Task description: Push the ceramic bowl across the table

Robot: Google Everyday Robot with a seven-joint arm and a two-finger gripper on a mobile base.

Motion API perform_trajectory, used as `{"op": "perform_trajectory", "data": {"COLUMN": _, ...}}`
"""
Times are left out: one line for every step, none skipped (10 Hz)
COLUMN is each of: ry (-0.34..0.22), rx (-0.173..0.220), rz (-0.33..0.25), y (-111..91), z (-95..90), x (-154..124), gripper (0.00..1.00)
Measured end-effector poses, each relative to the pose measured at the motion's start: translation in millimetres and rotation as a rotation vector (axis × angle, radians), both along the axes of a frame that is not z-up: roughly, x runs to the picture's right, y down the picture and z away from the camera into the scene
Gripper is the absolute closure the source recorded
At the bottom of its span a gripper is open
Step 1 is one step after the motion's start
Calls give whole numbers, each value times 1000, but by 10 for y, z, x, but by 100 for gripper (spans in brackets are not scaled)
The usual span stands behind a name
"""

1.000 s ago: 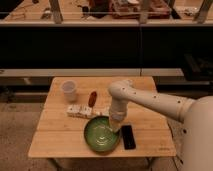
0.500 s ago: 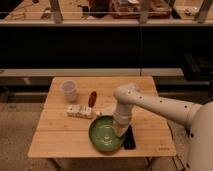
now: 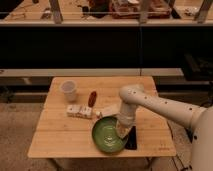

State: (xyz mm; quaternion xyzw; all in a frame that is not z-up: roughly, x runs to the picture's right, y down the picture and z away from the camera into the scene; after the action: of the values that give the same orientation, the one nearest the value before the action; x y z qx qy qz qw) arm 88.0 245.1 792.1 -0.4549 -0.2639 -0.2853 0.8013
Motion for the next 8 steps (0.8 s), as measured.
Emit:
{"op": "perform_trajectory", "data": {"ry": 2, "rx": 0, "rz": 8, "y": 4, "z": -8, "x": 13, "gripper": 97}}
{"op": "perform_trajectory", "data": {"ry": -1, "rx": -4, "rz": 17, "y": -18, "z": 7, "x": 64, "gripper": 97}}
{"op": "perform_trajectory", "data": {"ry": -4, "rx": -10, "rz": 23, "y": -38, "z": 36, "x": 98, "gripper": 97}}
{"op": "perform_trajectory", "data": {"ry": -8, "rx": -14, "rz": 29, "y": -52, "z": 45, "x": 109, "gripper": 97}}
{"op": "perform_trajectory", "data": {"ry": -22, "rx": -19, "rz": 42, "y": -54, "z": 50, "x": 101, "gripper": 97}}
{"op": "perform_trajectory", "data": {"ry": -26, "rx": -18, "rz": 56, "y": -55, "z": 57, "x": 125, "gripper": 97}}
{"op": "perform_trajectory", "data": {"ry": -25, "rx": -17, "rz": 56, "y": -84, "z": 95, "x": 156, "gripper": 97}}
{"op": "perform_trajectory", "data": {"ry": -29, "rx": -18, "rz": 54, "y": -124, "z": 139, "x": 169, "gripper": 97}}
